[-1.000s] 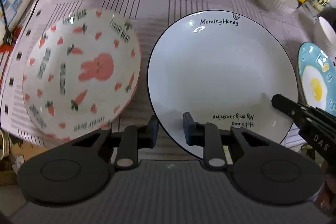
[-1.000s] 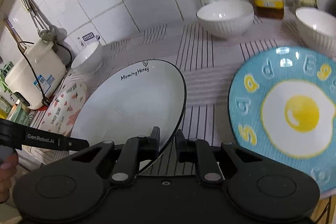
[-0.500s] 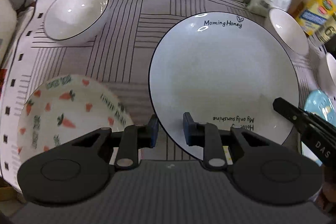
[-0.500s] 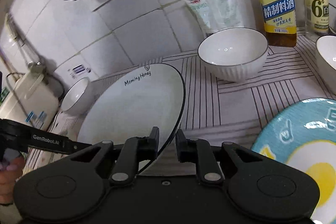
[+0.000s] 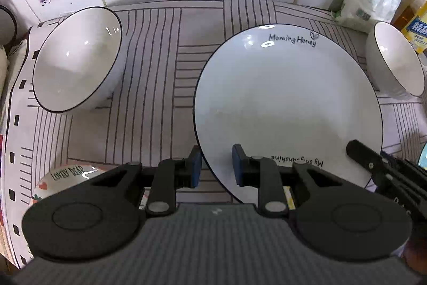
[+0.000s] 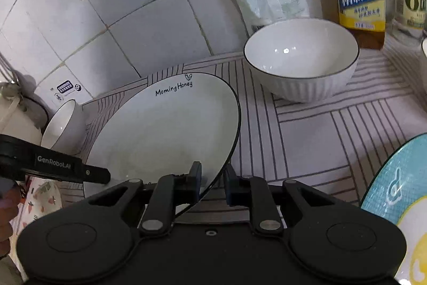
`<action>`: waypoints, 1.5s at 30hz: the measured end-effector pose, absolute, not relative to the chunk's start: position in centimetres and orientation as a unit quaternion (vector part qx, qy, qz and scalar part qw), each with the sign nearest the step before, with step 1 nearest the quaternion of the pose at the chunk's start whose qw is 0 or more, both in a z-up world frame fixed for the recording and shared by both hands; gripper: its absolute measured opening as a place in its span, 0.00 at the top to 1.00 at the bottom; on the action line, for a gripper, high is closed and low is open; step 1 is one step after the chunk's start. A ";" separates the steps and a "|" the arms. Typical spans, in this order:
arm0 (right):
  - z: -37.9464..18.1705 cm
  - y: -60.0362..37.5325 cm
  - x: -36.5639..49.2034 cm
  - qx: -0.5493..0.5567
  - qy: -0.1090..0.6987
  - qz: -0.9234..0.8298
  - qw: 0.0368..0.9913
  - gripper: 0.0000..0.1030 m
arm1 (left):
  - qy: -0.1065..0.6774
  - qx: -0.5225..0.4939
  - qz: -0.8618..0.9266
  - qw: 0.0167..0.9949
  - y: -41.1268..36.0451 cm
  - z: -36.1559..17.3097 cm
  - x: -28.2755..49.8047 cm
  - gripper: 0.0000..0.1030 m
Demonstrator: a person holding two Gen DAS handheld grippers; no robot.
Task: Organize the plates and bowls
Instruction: 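Lift the white plate with the left gripper, set it beside the bowls, release, then move the left gripper to the rim of the pink bunny plate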
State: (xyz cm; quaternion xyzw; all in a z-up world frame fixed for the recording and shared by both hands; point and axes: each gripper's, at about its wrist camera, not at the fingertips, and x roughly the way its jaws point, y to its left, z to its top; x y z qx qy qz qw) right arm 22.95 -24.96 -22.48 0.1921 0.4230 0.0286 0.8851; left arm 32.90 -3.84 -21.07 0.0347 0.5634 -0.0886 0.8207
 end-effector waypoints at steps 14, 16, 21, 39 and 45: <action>-18.1 -23.9 18.1 0.190 0.414 0.033 0.890 0.61 | 0.529 0.031 -0.088 0.843 -1.2 -15.4 29.4 0.72; -16.9 -23.6 17.3 0.183 0.408 0.039 0.894 0.59 | 0.528 0.038 -0.086 0.844 -0.4 -14.5 28.3 0.68; -14.2 -22.8 15.0 0.162 0.393 0.067 0.903 0.49 | 0.534 0.034 -0.096 0.839 1.5 -12.6 25.3 0.61; -7.8 -18.8 7.6 0.143 0.335 0.150 0.919 0.29 | 0.490 0.041 -0.073 0.868 10.1 -6.3 15.3 0.30; -7.7 -16.2 6.9 0.127 0.345 0.196 0.909 0.28 | 0.475 0.047 -0.047 0.878 12.4 -5.8 14.1 0.19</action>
